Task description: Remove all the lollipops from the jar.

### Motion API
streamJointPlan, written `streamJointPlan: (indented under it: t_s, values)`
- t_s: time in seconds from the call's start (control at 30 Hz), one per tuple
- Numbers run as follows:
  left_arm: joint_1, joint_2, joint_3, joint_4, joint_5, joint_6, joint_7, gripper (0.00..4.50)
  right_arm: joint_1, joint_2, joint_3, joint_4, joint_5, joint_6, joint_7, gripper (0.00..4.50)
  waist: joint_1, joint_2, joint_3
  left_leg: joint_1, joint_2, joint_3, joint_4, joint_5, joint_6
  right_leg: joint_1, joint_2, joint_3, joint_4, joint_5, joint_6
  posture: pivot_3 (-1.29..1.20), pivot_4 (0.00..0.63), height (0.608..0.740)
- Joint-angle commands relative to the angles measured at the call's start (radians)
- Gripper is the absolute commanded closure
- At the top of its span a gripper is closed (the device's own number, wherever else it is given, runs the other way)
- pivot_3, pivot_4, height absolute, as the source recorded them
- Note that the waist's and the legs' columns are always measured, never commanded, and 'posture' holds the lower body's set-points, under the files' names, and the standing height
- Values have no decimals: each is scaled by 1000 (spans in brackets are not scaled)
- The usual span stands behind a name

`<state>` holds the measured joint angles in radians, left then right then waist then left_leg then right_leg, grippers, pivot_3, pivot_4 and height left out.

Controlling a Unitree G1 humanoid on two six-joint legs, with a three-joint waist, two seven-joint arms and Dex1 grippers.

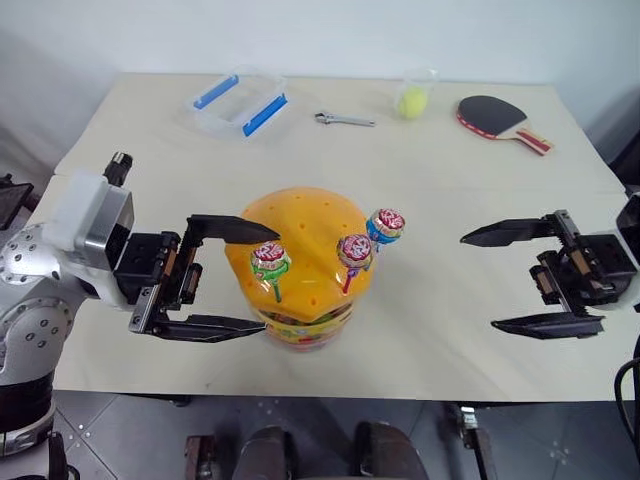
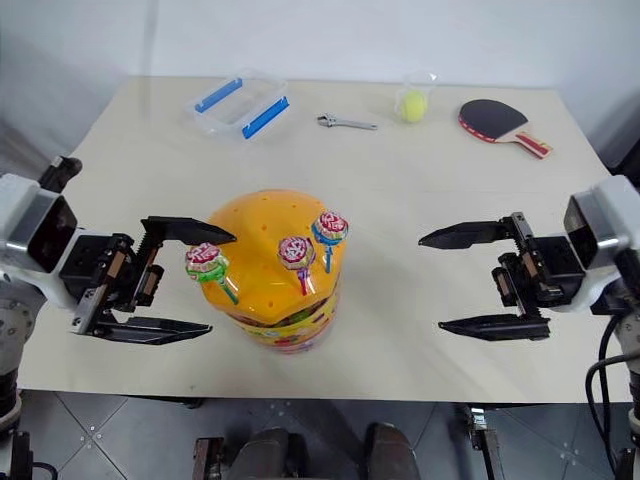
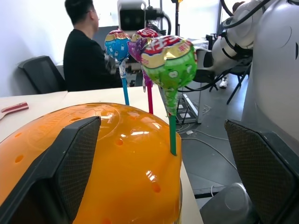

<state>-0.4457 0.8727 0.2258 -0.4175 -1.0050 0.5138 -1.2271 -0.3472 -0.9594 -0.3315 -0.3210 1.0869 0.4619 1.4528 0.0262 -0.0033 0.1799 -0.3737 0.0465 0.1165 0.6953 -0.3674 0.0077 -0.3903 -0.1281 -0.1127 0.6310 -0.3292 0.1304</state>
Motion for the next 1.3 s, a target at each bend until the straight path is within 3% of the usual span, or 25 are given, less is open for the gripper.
streamJointPlan:
  t_s: [0.03,0.53,0.9,1.3]
  values:
    - [-15,-2,-43,-4,27,3,-38,0,0,4,-48,-66,48,28,-41,35,2,0,0,0,0,0,2,-1,0,0,0,0,1,0,0,0,150,740]
    - [-118,-124,-87,46,52,-27,-47,4463,13,9,-76,-152,86,58,-108,0,-2,0,0,-1,0,0,4,-2,2,0,0,0,1,0,1,0,150,740]
    - [-207,-175,-7,29,-53,30,94,4463,28,10,-70,-128,58,62,-116,0,0,-1,0,-2,0,-7,5,-3,2,0,0,0,1,1,1,0,150,740]
    - [-292,-75,119,21,-51,92,336,4463,74,10,-75,-58,-19,44,-65,0,-1,-1,0,-2,-1,-9,5,-3,2,0,0,-1,2,1,1,0,150,740]
